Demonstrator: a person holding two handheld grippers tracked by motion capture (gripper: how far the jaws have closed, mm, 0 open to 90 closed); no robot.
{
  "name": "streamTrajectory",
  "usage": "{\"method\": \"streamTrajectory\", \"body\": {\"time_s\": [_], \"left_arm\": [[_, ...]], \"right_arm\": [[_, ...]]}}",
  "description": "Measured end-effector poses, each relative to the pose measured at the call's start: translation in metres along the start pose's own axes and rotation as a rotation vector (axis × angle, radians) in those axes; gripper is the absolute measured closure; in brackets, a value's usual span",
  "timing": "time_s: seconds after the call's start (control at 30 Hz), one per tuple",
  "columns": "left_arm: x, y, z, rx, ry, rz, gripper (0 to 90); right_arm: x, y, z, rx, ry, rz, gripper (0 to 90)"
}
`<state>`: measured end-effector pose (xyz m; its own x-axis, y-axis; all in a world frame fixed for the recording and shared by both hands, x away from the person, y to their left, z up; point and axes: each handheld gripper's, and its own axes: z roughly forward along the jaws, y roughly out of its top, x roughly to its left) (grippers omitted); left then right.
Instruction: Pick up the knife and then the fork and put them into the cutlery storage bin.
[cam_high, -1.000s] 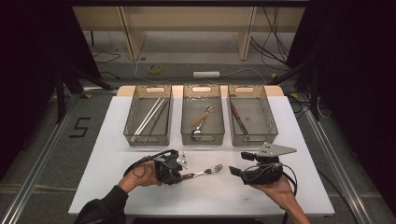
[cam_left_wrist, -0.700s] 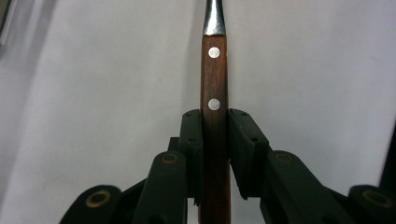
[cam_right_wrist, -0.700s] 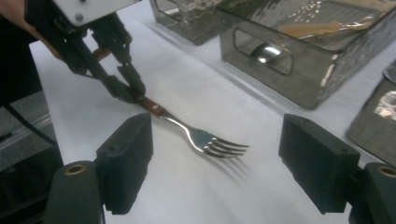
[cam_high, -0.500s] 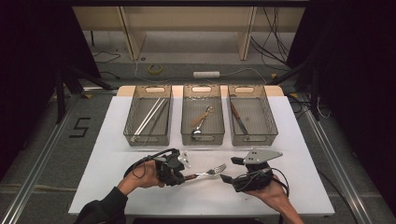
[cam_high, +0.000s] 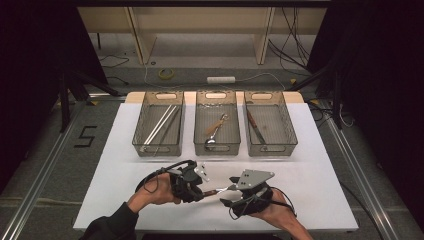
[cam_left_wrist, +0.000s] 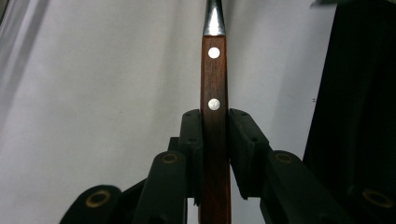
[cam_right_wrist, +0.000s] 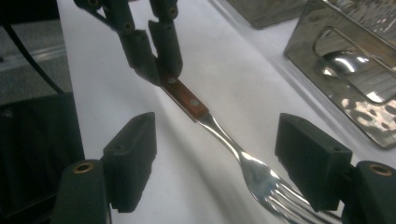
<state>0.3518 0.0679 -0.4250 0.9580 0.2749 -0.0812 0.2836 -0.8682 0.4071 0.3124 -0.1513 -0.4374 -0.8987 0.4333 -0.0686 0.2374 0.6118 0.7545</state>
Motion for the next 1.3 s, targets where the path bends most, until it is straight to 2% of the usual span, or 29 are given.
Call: {"method": "streamTrajectory", "body": {"time_s": [0.27,0.53,0.67,0.77,0.87,1.03,1.1,1.27,1.3], "left_arm": [[-0.006,0.004,-0.001,0.004,-0.023,-0.001,75.2],[-0.007,0.006,0.001,0.022,-0.041,0.003,75.2],[-0.009,0.007,0.001,0.011,-0.049,-0.004,75.2],[-0.010,0.008,0.001,0.014,-0.054,-0.004,75.2],[-0.009,0.009,0.000,0.020,-0.061,0.001,75.2],[-0.011,0.010,0.000,0.003,-0.067,-0.012,75.2],[-0.011,0.010,0.000,0.000,-0.076,-0.017,75.1],[-0.011,0.009,0.001,0.001,-0.087,-0.015,75.1],[-0.010,0.009,0.000,0.004,-0.088,-0.003,75.1]], "right_arm": [[0.013,0.004,0.016,0.046,-0.030,-0.117,36.4],[0.024,0.005,0.025,0.086,-0.063,-0.221,46.0],[0.028,0.005,0.030,0.103,-0.078,-0.276,50.6],[0.030,0.005,0.033,0.115,-0.080,-0.298,54.2],[0.031,0.005,0.034,0.132,-0.084,-0.342,58.5],[0.034,0.006,0.035,0.136,-0.095,-0.358,63.4],[0.034,0.006,0.035,0.144,-0.092,-0.394,65.4],[0.036,0.006,0.037,0.163,-0.090,-0.431,69.6],[0.037,0.006,0.037,0.163,-0.102,-0.441,70.5]]}}
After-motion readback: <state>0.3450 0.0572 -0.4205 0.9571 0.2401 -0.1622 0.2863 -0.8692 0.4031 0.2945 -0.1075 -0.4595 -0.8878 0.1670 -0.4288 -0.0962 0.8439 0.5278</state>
